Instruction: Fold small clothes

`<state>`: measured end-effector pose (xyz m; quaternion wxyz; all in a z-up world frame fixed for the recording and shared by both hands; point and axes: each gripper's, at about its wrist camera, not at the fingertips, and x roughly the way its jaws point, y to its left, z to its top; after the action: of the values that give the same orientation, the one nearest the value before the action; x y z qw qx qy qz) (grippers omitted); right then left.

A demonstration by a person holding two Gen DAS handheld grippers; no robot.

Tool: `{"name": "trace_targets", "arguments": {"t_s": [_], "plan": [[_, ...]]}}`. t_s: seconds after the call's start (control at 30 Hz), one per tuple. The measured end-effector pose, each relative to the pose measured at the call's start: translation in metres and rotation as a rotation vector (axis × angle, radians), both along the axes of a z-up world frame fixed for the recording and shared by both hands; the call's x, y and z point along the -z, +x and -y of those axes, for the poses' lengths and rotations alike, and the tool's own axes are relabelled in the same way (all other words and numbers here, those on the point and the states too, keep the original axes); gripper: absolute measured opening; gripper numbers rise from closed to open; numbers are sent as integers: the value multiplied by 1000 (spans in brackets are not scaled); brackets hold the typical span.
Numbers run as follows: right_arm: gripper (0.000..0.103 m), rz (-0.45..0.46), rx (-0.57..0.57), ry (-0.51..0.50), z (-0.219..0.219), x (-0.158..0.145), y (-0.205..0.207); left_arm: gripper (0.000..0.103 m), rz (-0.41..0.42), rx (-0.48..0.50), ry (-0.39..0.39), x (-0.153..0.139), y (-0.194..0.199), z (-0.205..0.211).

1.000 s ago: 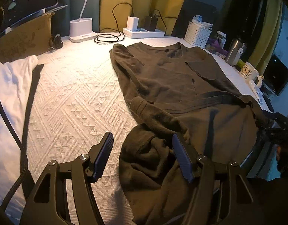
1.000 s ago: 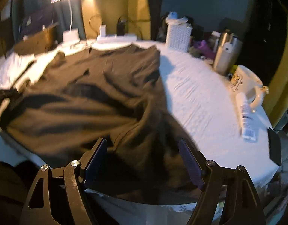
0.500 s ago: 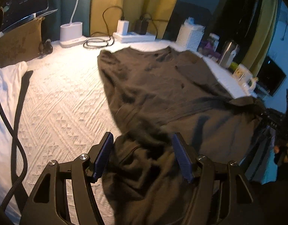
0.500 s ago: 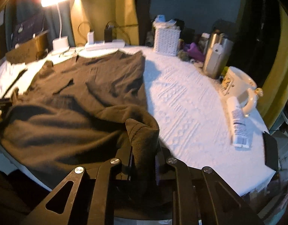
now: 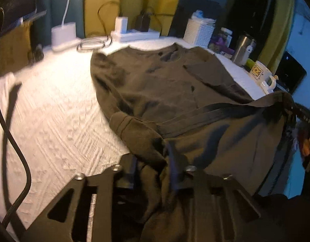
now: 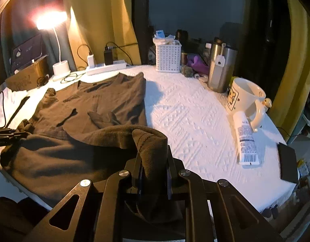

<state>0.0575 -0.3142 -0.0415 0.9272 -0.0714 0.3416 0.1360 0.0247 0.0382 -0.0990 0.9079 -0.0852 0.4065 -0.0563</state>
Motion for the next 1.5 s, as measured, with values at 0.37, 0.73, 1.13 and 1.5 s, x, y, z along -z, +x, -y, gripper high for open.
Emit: {"name": "trace_targets", "arguments": {"t_s": [0.37, 0.73, 1.13, 1.5], "plan": [[17, 92, -8, 6, 0, -34, -9, 15, 190, -42, 33, -64, -37, -2], [17, 170, -33, 11, -2, -66, -2, 15, 215, -59, 91, -69, -41, 3], [17, 197, -98, 25, -17, -77, 19, 15, 150, -102, 67, -40, -35, -3], [17, 219, -112, 48, -13, -85, 30, 17, 233, -133, 147, -56, -33, 6]]}}
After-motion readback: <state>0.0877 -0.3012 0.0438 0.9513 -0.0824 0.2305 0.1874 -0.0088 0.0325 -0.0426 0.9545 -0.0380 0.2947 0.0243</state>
